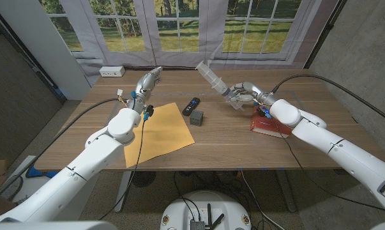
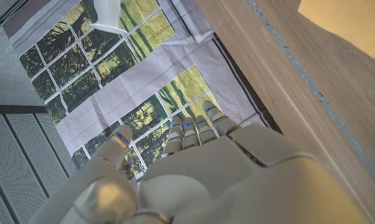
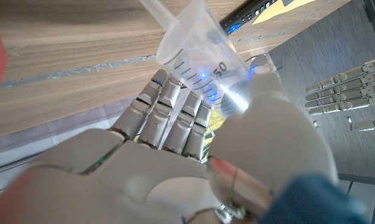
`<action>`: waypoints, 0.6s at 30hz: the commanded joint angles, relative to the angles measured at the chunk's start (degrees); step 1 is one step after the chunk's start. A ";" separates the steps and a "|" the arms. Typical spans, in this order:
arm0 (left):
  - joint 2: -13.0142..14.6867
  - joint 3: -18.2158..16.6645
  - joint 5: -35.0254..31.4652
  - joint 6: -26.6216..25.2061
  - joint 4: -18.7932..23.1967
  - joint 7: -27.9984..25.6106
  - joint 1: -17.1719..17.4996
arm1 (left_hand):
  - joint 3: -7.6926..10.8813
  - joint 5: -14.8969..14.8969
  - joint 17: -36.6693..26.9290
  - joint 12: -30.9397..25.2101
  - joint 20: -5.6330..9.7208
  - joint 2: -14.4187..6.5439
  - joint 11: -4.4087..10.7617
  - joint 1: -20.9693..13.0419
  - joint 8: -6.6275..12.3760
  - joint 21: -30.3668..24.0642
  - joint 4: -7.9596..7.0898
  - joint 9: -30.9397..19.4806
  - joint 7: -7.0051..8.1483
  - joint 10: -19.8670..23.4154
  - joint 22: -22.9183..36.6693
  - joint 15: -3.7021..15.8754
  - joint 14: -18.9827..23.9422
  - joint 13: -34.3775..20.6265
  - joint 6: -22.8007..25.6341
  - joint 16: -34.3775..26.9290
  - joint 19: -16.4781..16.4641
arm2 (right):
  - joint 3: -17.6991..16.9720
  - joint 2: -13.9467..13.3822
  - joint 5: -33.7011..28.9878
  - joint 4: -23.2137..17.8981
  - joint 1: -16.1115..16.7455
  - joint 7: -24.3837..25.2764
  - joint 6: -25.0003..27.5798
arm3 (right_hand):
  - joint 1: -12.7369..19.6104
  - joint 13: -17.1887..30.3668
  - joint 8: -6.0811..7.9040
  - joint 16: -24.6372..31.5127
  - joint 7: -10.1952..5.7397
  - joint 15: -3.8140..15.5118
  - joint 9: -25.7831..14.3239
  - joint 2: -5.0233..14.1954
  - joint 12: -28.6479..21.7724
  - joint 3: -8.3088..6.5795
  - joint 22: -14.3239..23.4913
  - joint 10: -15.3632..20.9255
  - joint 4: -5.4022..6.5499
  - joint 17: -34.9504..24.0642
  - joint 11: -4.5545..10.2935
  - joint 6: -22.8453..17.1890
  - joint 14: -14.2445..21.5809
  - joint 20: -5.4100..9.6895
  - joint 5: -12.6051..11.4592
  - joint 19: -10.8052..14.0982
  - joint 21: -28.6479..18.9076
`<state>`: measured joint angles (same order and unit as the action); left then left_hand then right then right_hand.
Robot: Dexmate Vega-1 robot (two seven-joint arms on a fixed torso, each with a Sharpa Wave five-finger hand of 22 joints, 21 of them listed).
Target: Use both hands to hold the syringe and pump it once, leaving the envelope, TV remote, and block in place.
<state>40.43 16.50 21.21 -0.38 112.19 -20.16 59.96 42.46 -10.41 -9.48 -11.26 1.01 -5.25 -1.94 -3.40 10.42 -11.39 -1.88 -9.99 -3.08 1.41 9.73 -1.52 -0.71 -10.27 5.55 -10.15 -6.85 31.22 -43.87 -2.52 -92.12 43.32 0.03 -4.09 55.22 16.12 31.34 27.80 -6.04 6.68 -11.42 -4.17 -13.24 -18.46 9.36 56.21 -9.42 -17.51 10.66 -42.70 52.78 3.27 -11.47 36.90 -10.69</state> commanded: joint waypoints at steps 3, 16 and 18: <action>1.74 0.56 -1.25 -3.13 0.93 3.61 -4.36 | -0.01 0.08 -0.13 -0.24 -0.12 -4.20 -0.09 -0.64 0.30 0.18 0.45 -0.24 -0.08 0.31 0.13 -0.08 0.15 -0.20 0.67 -0.02 -0.52 | 0.72 1.74 4.54 1.96 0.15 -0.54 -1.14 | 9.06 0.23 -0.20 0.06 -4.98 7.12 0.00 10.10 0.19 0.10 0.13 0.88 -0.19 -0.40 0.60 -5.24 1.24 3.30 -0.55 0.57 -0.17; 2.90 2.17 -1.66 -4.16 -0.20 8.24 -9.57 | -0.05 0.08 -0.14 -0.27 -0.15 -4.02 -0.03 -0.61 0.29 0.19 0.62 -0.23 0.02 0.49 0.13 0.12 0.29 -0.20 0.79 -0.04 -0.56 | 1.32 2.35 6.59 2.31 0.29 -1.09 -1.45 | 9.32 0.46 -0.65 -0.29 -5.03 7.12 -0.02 10.14 0.17 0.15 0.13 1.05 -0.20 -0.91 0.63 -5.47 1.33 2.99 -0.63 0.53 -0.12; 3.22 2.38 -1.66 -4.50 -0.22 9.07 -10.42 | -0.06 0.08 -0.15 -0.27 -0.09 -3.99 -0.07 -0.59 0.28 0.19 0.64 -0.23 0.05 0.52 0.13 0.17 0.29 -0.20 0.78 -0.03 -0.57 | 1.29 2.80 6.76 2.46 0.58 -0.35 -1.75 | 9.45 0.49 -0.75 -0.37 -5.06 7.12 -0.03 10.10 0.19 0.16 0.13 1.07 -0.24 -1.03 0.62 -5.54 1.32 2.97 -0.64 0.49 -0.10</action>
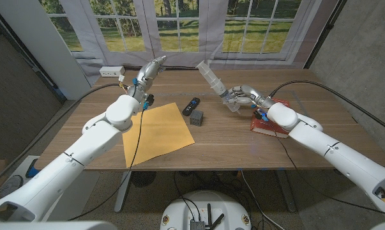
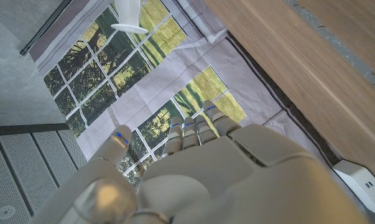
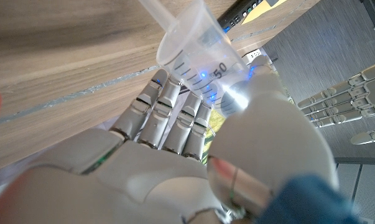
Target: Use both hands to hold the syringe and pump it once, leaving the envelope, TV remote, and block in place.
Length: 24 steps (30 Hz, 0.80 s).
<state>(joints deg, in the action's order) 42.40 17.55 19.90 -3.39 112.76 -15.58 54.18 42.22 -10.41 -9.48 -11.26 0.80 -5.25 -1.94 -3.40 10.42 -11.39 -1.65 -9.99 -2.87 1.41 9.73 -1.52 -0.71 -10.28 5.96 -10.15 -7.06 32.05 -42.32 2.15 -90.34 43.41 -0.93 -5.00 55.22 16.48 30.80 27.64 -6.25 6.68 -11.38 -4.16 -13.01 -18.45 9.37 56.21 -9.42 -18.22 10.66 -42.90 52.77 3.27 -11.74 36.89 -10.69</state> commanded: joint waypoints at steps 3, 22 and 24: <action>1.62 1.67 -0.47 -1.75 -0.96 5.74 -6.09 | 0.18 0.08 -0.15 -0.26 0.03 -3.97 -0.02 -0.59 0.27 0.17 0.44 -0.23 -0.18 0.53 0.13 0.16 0.30 -0.20 0.39 -0.03 -0.43 | 0.33 1.98 2.30 1.04 0.89 1.91 -1.55 | 9.59 0.19 -0.34 -0.38 -4.87 7.11 -0.07 10.08 -0.05 0.14 0.14 1.11 -0.26 -0.40 0.61 -5.33 1.17 2.95 -0.39 0.42 -0.08; 3.66 3.53 -1.30 -1.62 -1.70 12.45 -11.63 | -0.07 0.13 -0.10 -0.39 0.18 -3.70 2.28 -0.80 0.59 0.47 1.49 -0.17 0.93 1.51 0.12 2.69 0.96 -0.10 1.88 -0.11 0.13 | 0.76 2.68 2.21 0.75 1.36 3.36 -1.69 | 10.06 0.26 -1.01 -0.77 -4.88 7.10 -0.09 10.07 0.13 0.28 0.15 1.13 -0.20 -1.14 0.64 -5.46 1.06 2.82 -0.43 0.22 -0.08; 4.16 3.83 -1.26 -1.95 -1.61 13.63 -12.21 | -0.17 0.16 -0.17 -0.36 0.32 -3.53 2.46 -0.58 0.59 0.70 1.40 -0.15 1.11 1.58 0.12 3.13 1.13 -0.07 2.08 -0.17 0.76 | 0.73 2.79 2.36 0.84 1.32 3.38 -1.73 | 10.05 0.30 -1.05 -0.86 -4.92 7.06 -0.09 10.07 0.12 0.29 0.15 1.13 -0.17 -1.17 0.62 -5.51 0.98 2.80 -0.43 0.19 -0.07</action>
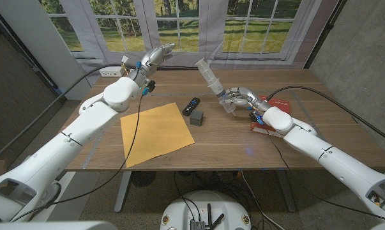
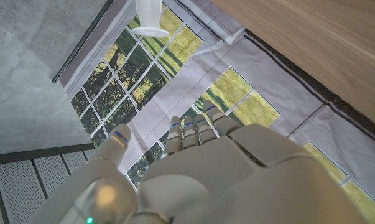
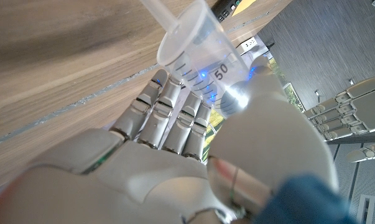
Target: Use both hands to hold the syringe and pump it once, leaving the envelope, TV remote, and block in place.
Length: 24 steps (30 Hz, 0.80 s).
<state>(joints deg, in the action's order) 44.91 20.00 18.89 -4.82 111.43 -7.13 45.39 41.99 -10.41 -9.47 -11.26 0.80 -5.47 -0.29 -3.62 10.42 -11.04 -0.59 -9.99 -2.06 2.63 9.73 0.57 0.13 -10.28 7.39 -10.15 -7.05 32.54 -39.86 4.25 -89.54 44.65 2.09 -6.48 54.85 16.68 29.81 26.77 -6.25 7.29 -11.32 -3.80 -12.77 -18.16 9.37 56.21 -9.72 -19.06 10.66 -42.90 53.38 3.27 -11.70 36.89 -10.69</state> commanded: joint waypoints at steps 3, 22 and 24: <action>2.31 1.91 -0.43 -0.69 -0.30 6.82 -4.20 | -0.09 0.16 -0.26 -0.30 0.24 -3.11 1.20 0.05 0.39 0.84 0.17 -0.11 1.19 0.56 0.12 1.58 0.12 0.00 0.55 -0.09 2.42 | 0.34 0.47 0.33 0.52 -0.15 0.12 -0.94 | 10.34 0.13 -0.18 -0.08 -4.91 6.50 -0.15 9.72 -0.06 0.08 0.15 1.09 0.22 -0.48 0.63 -5.61 0.36 2.75 -0.46 0.16 -0.07; 5.04 3.95 -2.54 -1.88 0.33 11.60 -5.47 | -0.77 0.22 -0.11 0.52 -0.10 -2.25 3.58 0.96 -0.12 1.50 0.93 0.04 4.41 -0.04 0.18 4.97 -2.19 0.30 0.43 0.50 10.49 | 0.78 1.96 0.41 2.98 -1.82 -0.19 -3.03 | 10.18 0.13 -1.00 -0.69 -4.73 6.44 -0.20 9.89 0.10 0.34 0.14 1.19 0.34 -1.23 0.64 -5.66 0.31 2.74 -0.53 0.06 -0.09; 4.93 4.23 -2.54 -1.29 -0.17 12.38 -5.82 | -0.92 0.23 -0.11 0.65 0.10 -2.12 3.58 1.11 -0.17 1.52 0.95 0.06 4.53 -0.38 0.19 5.03 -2.55 0.32 0.29 0.53 11.23 | 0.86 2.12 0.47 3.21 -2.02 -0.34 -3.05 | 10.23 0.14 -1.04 -0.76 -4.80 6.46 -0.21 9.86 0.09 0.34 0.14 1.21 0.29 -1.27 0.64 -5.71 0.27 2.71 -0.54 0.04 -0.09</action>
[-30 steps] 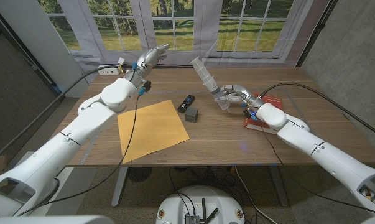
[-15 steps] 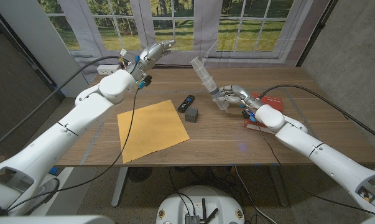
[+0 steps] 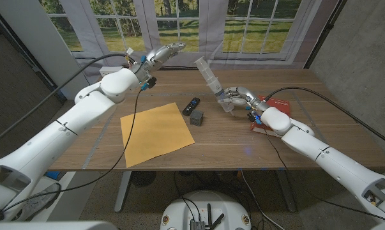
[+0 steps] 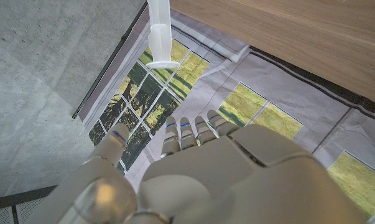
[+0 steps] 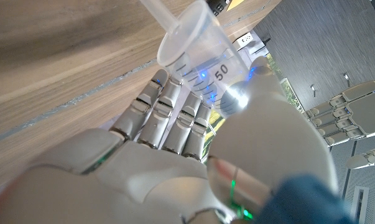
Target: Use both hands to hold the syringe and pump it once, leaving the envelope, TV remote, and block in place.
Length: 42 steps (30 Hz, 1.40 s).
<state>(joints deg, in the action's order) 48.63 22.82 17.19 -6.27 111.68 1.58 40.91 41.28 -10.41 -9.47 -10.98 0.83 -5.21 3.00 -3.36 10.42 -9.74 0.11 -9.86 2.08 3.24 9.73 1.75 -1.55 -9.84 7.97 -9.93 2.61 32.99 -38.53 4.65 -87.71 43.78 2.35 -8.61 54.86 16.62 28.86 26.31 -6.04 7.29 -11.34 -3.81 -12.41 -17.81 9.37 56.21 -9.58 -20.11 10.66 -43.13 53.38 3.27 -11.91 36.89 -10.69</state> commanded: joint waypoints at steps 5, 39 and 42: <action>0.89 2.53 -1.22 0.79 -1.64 5.87 -2.85 | -0.47 0.25 -0.15 0.55 0.59 -2.12 0.46 1.22 -0.40 0.25 0.17 -0.05 0.46 -1.57 0.20 3.97 -1.39 -0.08 -0.94 0.30 2.92 | 0.71 1.02 -0.15 2.12 -1.71 -0.97 -1.44 | 10.34 0.23 -0.22 -0.38 -5.02 6.50 -0.19 9.85 -0.31 0.02 0.14 1.35 0.07 -0.41 0.67 -5.60 0.36 2.71 -0.38 -0.01 -0.07; -1.75 6.93 -4.01 2.33 -6.93 12.82 -8.66 | -1.34 0.24 0.15 0.57 2.04 -2.76 -0.07 0.97 -0.55 -0.47 1.35 0.01 -0.14 -3.28 0.20 4.82 -2.55 0.03 -3.40 0.01 7.03 | 0.93 0.94 -0.45 3.07 -2.55 -1.76 -2.30 | 10.59 0.26 -1.09 -1.17 -4.92 6.44 -0.24 9.93 -0.27 0.31 0.15 1.86 0.15 -1.22 0.61 -6.24 0.56 2.52 -0.50 -0.08 -0.10; -2.03 7.35 -4.29 2.56 -7.46 13.28 -9.12 | -1.39 0.24 0.16 0.56 2.17 -2.82 -0.03 0.94 -0.47 -0.55 1.44 0.02 -0.16 -3.33 0.20 4.80 -2.36 0.04 -3.34 -0.06 7.05 | 0.88 0.99 -0.33 3.10 -2.63 -1.81 -2.12 | 10.57 0.27 -1.17 -1.23 -4.92 6.46 -0.24 10.01 -0.22 0.31 0.15 1.79 0.18 -1.31 0.60 -6.27 0.60 2.58 -0.51 -0.08 -0.10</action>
<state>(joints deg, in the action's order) 47.65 28.85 13.48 -4.24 106.04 13.12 33.34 39.93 -10.18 -9.34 -10.37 2.04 -5.01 2.76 -2.56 10.14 -9.98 1.45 -9.88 2.04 0.37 9.73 2.06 -3.90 -9.85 4.90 -9.55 9.14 33.93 -37.49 4.17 -84.82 41.39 0.87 -10.64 54.87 16.64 27.89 25.20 -5.83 7.37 -11.34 -3.81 -12.14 -17.42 9.37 56.53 -9.49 -21.16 10.35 -43.73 53.45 3.27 -12.10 36.88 -10.69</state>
